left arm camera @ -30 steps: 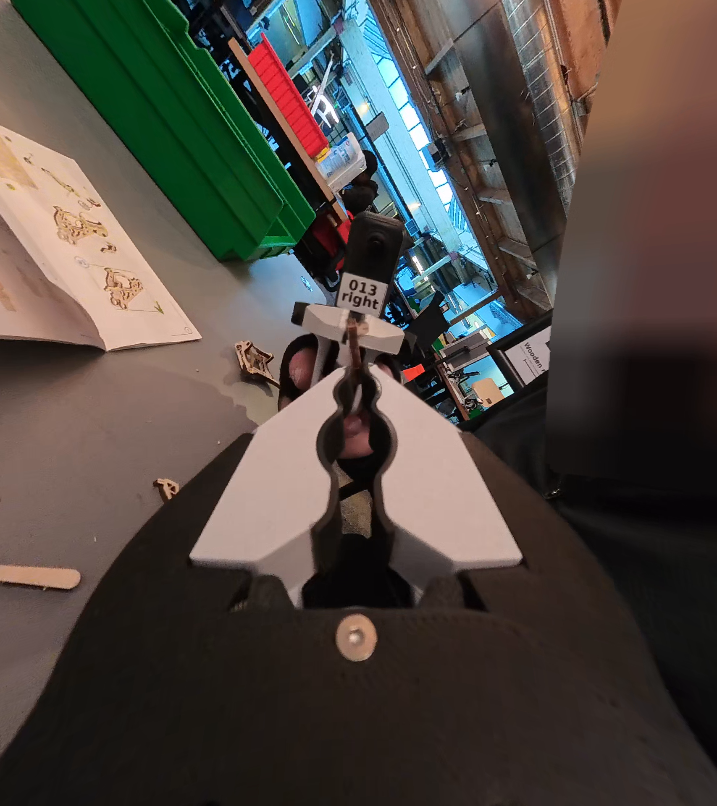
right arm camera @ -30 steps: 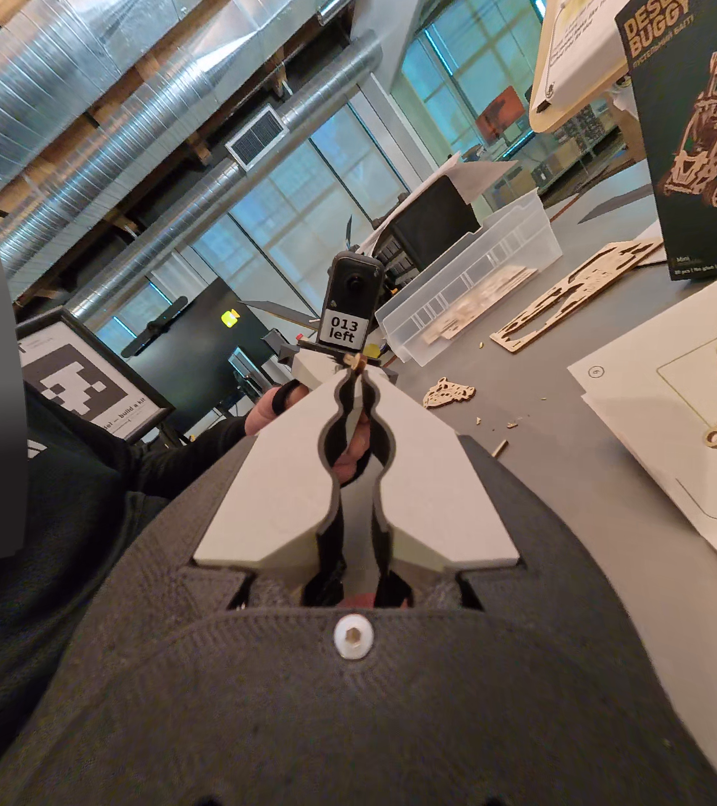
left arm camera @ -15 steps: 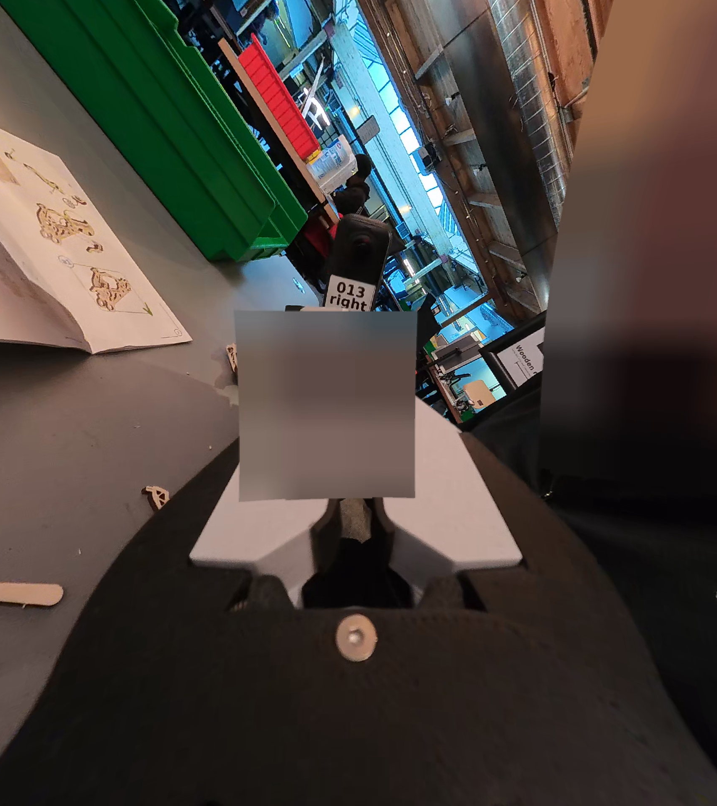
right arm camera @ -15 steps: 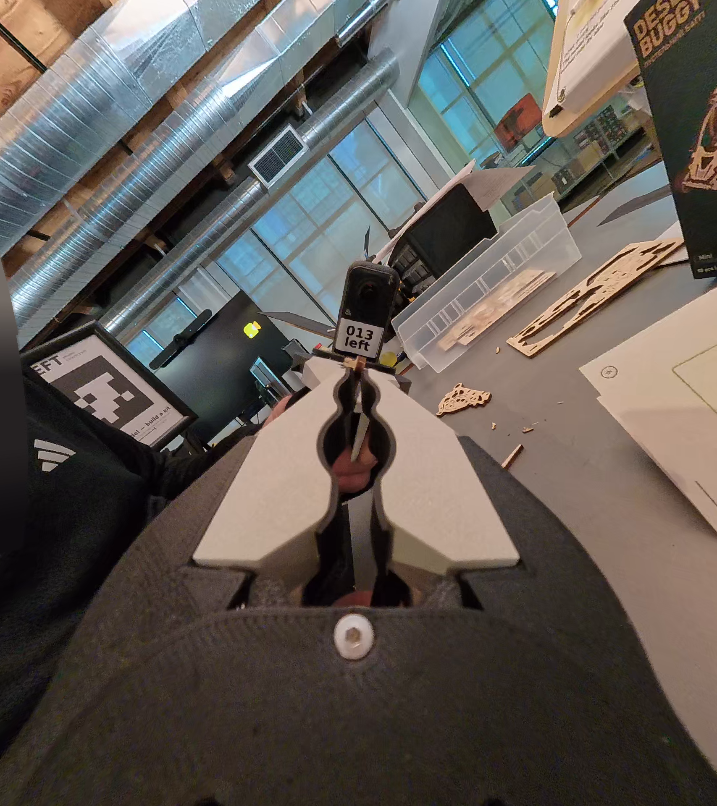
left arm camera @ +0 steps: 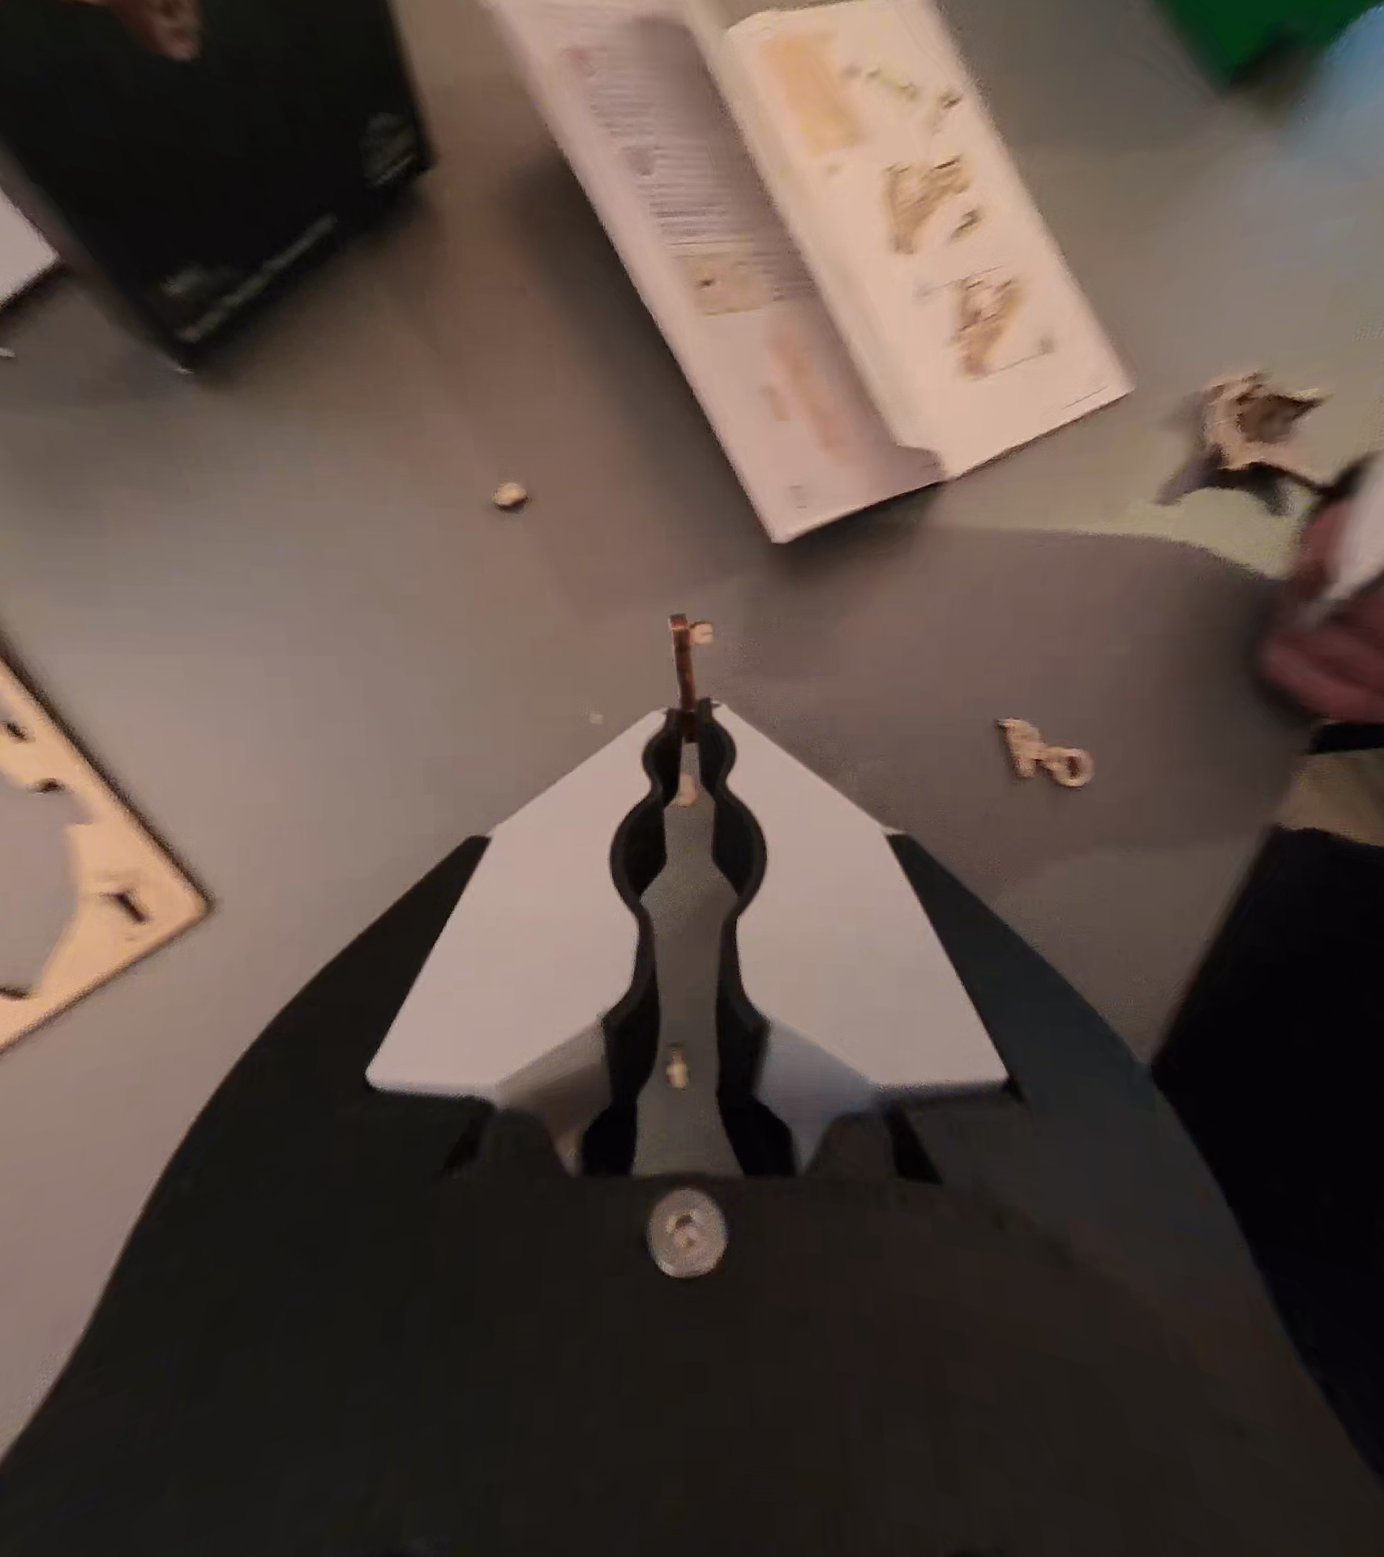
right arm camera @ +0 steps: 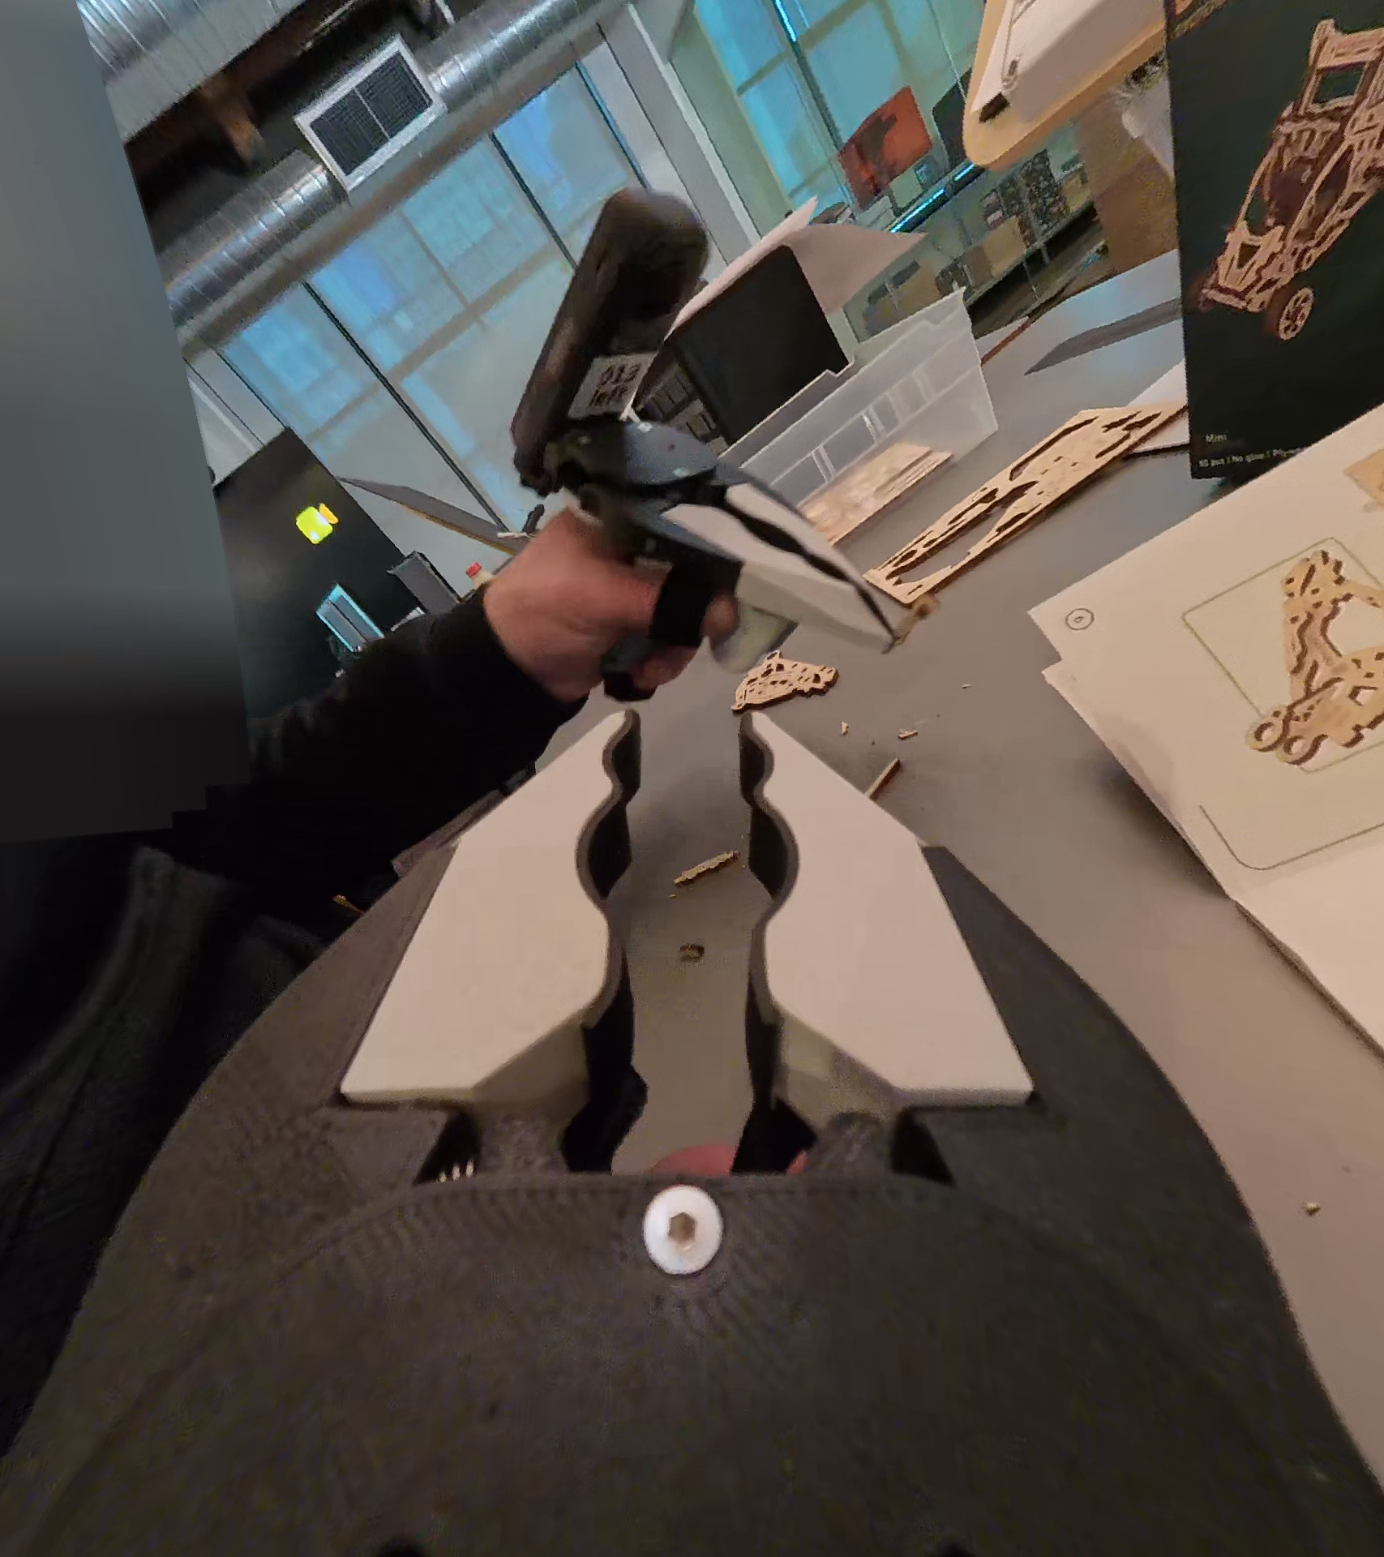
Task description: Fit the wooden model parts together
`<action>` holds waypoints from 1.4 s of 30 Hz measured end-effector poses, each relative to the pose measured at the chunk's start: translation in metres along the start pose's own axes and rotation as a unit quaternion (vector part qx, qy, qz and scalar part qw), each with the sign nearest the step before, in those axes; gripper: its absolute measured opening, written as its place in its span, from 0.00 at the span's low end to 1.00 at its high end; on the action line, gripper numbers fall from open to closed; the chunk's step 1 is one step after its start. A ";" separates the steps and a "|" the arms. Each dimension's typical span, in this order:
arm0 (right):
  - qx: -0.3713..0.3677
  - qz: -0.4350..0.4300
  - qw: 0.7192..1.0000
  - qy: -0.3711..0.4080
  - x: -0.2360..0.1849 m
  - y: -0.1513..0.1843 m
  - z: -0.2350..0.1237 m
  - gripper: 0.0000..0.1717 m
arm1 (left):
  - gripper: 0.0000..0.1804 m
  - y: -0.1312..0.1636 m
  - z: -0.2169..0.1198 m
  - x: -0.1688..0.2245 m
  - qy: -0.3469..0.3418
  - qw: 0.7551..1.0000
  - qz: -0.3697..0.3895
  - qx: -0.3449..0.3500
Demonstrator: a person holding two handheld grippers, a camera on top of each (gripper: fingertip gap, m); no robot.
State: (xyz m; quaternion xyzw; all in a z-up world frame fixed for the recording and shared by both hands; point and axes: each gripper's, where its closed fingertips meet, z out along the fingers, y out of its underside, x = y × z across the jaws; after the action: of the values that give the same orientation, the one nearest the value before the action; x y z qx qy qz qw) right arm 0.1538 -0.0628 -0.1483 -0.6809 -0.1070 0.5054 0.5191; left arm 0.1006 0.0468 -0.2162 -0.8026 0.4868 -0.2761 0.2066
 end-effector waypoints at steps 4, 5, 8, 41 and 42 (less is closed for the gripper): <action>-0.011 -0.013 1.000 0.001 -0.002 0.004 0.002 0.11 | 0.01 0.006 0.007 -0.035 -0.050 0.994 0.049 -0.079; -0.012 -0.014 1.000 0.000 -0.002 0.004 0.002 0.11 | 0.01 0.010 0.008 -0.040 -0.055 0.991 0.058 -0.104; -0.016 -0.014 1.000 -0.002 -0.003 0.006 0.003 0.11 | 0.01 0.016 0.014 -0.049 -0.062 0.987 0.073 -0.132; -0.019 -0.088 0.995 0.045 -0.013 -0.002 0.013 0.12 | 0.22 -0.038 -0.080 0.182 0.334 0.893 0.059 0.296; -0.026 -0.090 0.995 0.046 -0.015 -0.001 0.016 0.13 | 0.23 -0.042 -0.083 0.191 0.363 0.878 0.049 0.307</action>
State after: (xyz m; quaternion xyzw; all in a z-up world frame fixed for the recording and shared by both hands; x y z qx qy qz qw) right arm 0.1344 -0.0625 -0.1383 -0.7041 -0.1569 0.4224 0.5488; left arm 0.1466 -0.1111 -0.0818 -0.5171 0.4570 -0.6734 0.2649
